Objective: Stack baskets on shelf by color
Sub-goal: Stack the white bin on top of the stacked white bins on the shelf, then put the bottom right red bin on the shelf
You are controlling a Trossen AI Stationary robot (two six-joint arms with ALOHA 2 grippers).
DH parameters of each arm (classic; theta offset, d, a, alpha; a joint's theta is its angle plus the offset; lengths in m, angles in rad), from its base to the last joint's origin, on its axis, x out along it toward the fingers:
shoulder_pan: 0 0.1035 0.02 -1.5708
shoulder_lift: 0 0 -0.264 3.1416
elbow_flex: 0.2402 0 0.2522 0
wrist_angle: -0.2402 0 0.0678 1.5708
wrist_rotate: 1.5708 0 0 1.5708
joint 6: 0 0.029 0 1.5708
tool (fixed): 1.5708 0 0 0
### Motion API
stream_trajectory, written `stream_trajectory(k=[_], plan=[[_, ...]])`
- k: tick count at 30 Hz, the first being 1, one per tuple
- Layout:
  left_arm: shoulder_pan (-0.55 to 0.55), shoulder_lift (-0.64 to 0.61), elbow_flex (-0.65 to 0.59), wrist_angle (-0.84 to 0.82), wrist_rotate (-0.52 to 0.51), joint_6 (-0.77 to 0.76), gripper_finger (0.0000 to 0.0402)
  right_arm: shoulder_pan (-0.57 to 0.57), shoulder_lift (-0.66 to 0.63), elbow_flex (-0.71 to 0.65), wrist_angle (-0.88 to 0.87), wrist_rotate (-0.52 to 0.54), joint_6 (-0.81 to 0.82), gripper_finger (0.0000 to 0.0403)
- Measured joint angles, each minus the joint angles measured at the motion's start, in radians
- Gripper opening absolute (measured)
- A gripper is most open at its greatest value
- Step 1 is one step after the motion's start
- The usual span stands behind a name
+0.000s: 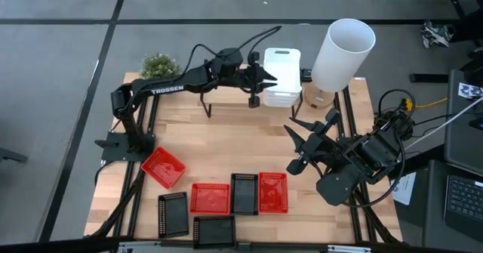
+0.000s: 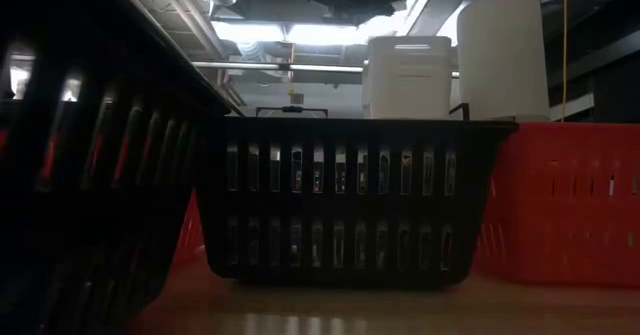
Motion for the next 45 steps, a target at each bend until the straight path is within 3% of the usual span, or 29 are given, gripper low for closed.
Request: stream_trajectory(k=[5, 10, 14, 25, 36, 40, 45], plan=[[-0.011, -0.034, 0.0, -0.027, -0.018, -0.01, 0.0064, 0.0, 0.0, 0.0, -0.001, -0.058, 0.002, 0.0111], [-0.001, -0.09, 0.001, -0.336, -0.137, 0.082, 0.006, 0.0, 0.0, 0.0, -0.051, -0.118, 0.059, 0.0111], [0.045, -0.071, 0.0, -0.48, -0.143, 0.076, 0.006, 0.0, 0.0, 0.0, -0.084, -0.121, 0.081, 0.0111], [0.063, 0.076, -0.002, -0.348, -0.146, 0.109, 0.006, 0.0, 0.0, 0.0, -0.083, -0.121, 0.098, 0.0111], [0.062, 0.082, 0.0, -0.236, -0.142, 0.112, 0.006, 0.0, 0.0, 0.0, -0.083, -0.121, 0.098, 0.0111], [0.06, 0.078, 0.0, -0.262, -0.182, 0.112, 0.006, 0.0, 0.0, 0.0, -0.083, -0.121, 0.098, 0.0111], [0.028, -0.028, -0.002, -0.403, -0.27, 0.092, 0.006, 0.0, 0.0, 0.0, -0.084, -0.166, 0.099, 0.0111]])
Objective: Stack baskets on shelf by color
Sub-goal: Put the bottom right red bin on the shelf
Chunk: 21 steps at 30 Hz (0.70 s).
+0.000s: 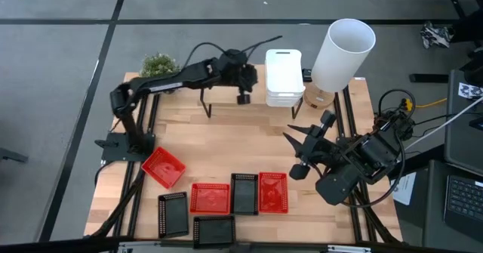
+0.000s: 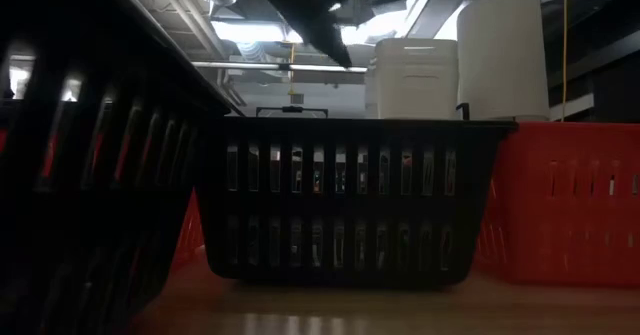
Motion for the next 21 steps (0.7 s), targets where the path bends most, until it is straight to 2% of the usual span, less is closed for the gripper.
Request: stream_trajectory(k=[3, 9, 12, 16, 21], plan=[[-0.042, -0.084, 0.002, -0.142, 0.003, -0.064, 0.006, -0.011, 0.0, 0.0, 0.0, -0.075, 0.005, 0.0111], [-0.134, -0.224, 0.002, -0.417, 0.082, -0.209, 0.006, -0.042, 0.005, 0.0, 0.001, -0.342, 0.058, 0.0111], [-0.189, -0.258, 0.002, -0.521, 0.1, -0.285, 0.006, -0.043, 0.034, 0.0, 0.006, -0.399, 0.098, 0.0111], [-0.279, -0.273, 0.001, -0.623, 0.1, -0.385, 0.006, -0.039, 0.107, 0.0, 0.025, -0.443, 0.156, 0.0111], [-0.415, -0.274, -0.067, -0.631, 0.099, -0.51, 0.0059, -0.038, 0.224, 0.0, 0.01, -0.567, 0.241, 0.0111]])
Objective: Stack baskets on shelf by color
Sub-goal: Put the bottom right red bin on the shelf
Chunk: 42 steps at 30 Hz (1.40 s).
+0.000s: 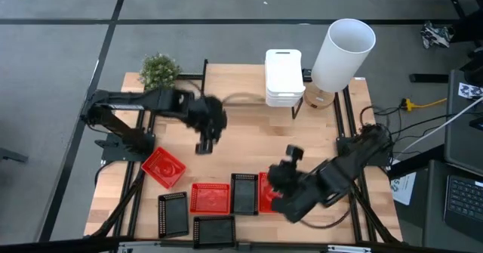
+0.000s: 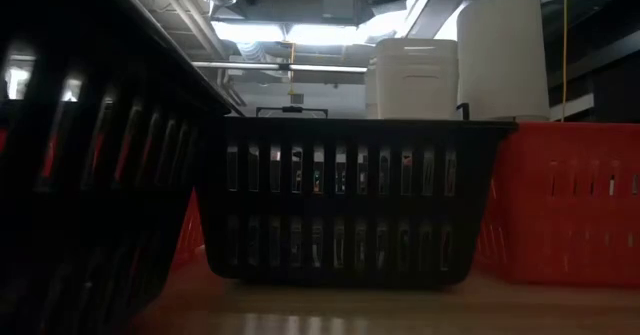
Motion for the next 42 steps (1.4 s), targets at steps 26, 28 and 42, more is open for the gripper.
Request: stream_trajectory(k=[26, 28, 42], plan=[[-0.638, -0.127, -0.368, 0.088, -0.403, -0.736, 0.0059, 0.037, 0.314, -0.008, 0.108, -0.568, -0.174, 0.0111], [-0.701, -0.171, -0.368, 0.07, -0.473, -0.756, 0.0059, 0.049, 0.313, -0.028, 0.121, -0.566, -0.161, 0.0111], [-0.848, -0.242, -0.368, 0.049, -0.683, -0.648, 0.006, 0.039, 0.312, -0.189, 0.272, -0.57, -0.134, 0.0111]])
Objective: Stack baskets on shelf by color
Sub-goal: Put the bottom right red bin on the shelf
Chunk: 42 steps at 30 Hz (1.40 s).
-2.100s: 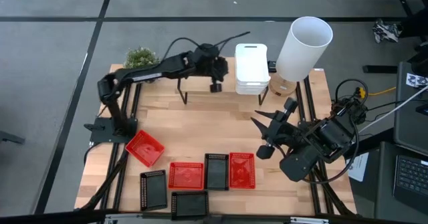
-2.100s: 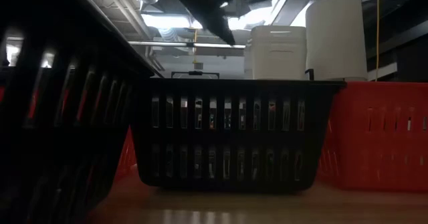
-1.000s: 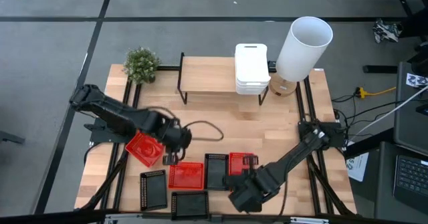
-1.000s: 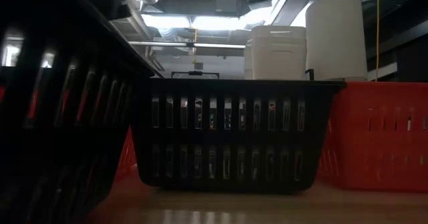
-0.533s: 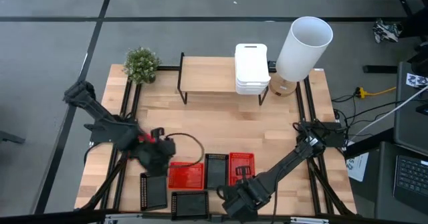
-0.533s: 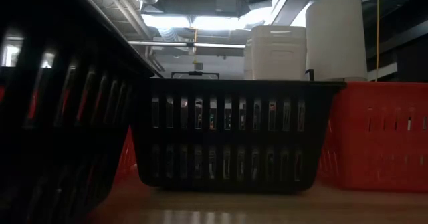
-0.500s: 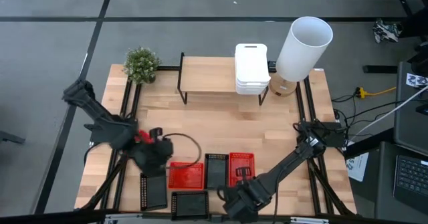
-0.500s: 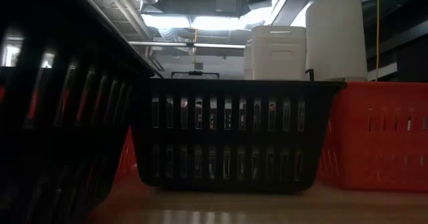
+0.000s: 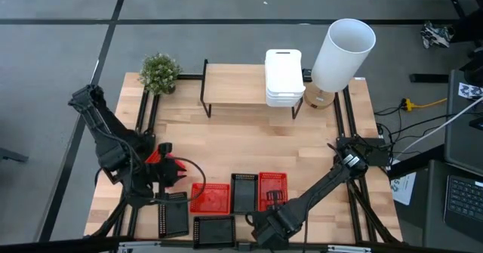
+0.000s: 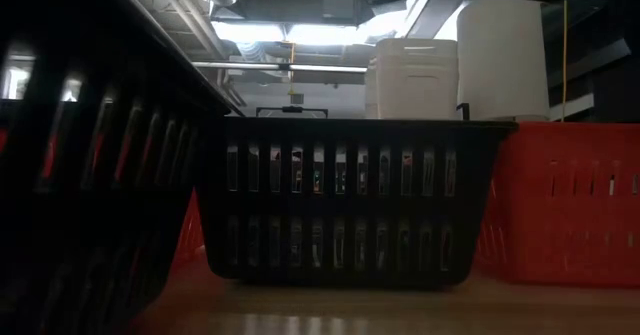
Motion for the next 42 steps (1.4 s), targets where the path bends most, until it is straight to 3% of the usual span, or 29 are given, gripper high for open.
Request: stream_trajectory(k=[7, 14, 20, 23, 27, 32, 35, 42], plan=[[0.0, 0.0, 0.0, -0.034, -0.025, 0.0, 0.006, -0.002, -0.001, -0.006, -0.037, 0.092, 0.0, 0.0111], [0.0, 0.0, -0.011, -0.055, -0.027, 0.01, 0.006, -0.018, -0.003, -0.11, 0.018, 0.077, 0.029, 0.0111], [0.033, 0.0, -0.106, -0.044, -0.053, 0.054, 0.006, -0.044, -0.001, -0.215, 0.063, 0.077, 0.032, 0.0108], [0.074, -0.018, -0.157, -0.032, -0.054, 0.06, 0.006, -0.058, -0.002, -0.244, 0.102, 0.062, -0.004, 0.0083], [0.16, -0.074, -0.249, 0.044, -0.055, 0.164, 0.006, -0.07, -0.002, -0.269, 0.105, 0.046, -0.038, 0.0013], [0.289, -0.176, -0.36, 0.2, -0.051, 0.319, 0.006, -0.085, -0.002, -0.253, 0.009, 0.063, 0.02, 0.0003], [0.36, -0.226, -0.42, 0.335, -0.019, 0.414, 0.006, -0.097, -0.002, -0.221, -0.095, 0.065, 0.051, 0.0002], [0.484, -0.267, -0.54, 0.605, 0.242, 0.58, 0.006, -0.113, -0.002, -0.04, -0.27, 0.172, 0.037, 0.0001]])
